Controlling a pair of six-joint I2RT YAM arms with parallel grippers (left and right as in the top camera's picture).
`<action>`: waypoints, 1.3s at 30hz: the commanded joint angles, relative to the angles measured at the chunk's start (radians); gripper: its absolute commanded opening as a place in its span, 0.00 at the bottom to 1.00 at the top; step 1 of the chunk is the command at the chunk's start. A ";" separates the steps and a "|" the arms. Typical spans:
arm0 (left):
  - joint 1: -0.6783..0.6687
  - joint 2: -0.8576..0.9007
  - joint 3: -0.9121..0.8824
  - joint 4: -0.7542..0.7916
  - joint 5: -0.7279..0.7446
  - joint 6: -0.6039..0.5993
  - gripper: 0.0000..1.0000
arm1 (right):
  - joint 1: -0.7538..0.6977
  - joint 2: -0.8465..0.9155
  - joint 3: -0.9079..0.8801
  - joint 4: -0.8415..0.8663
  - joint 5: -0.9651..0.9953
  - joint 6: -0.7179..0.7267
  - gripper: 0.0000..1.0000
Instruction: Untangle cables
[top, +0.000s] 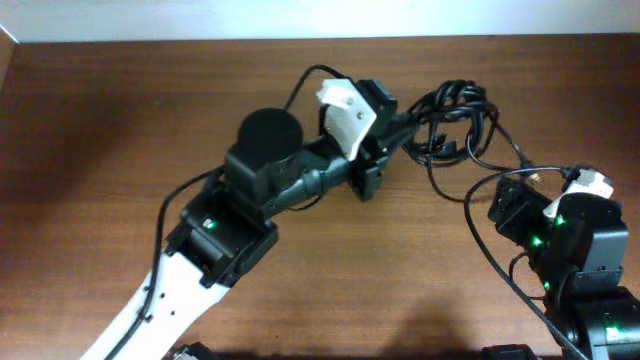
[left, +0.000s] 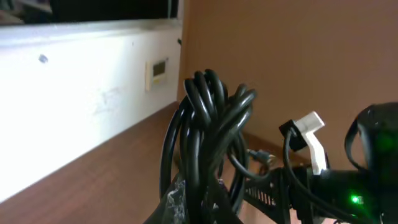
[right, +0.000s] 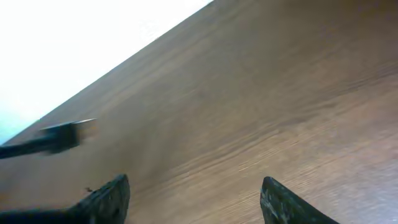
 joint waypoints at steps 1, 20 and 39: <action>0.033 -0.074 0.014 0.016 -0.024 -0.016 0.00 | -0.003 -0.002 0.003 -0.007 0.234 0.013 0.66; 0.040 -0.061 0.013 0.005 -0.137 -0.012 0.00 | -0.002 -0.002 0.003 0.129 -0.729 -0.341 0.04; 0.040 -0.046 0.013 0.077 -0.271 -0.161 0.00 | -0.002 -0.002 0.003 0.068 -0.834 -0.330 0.52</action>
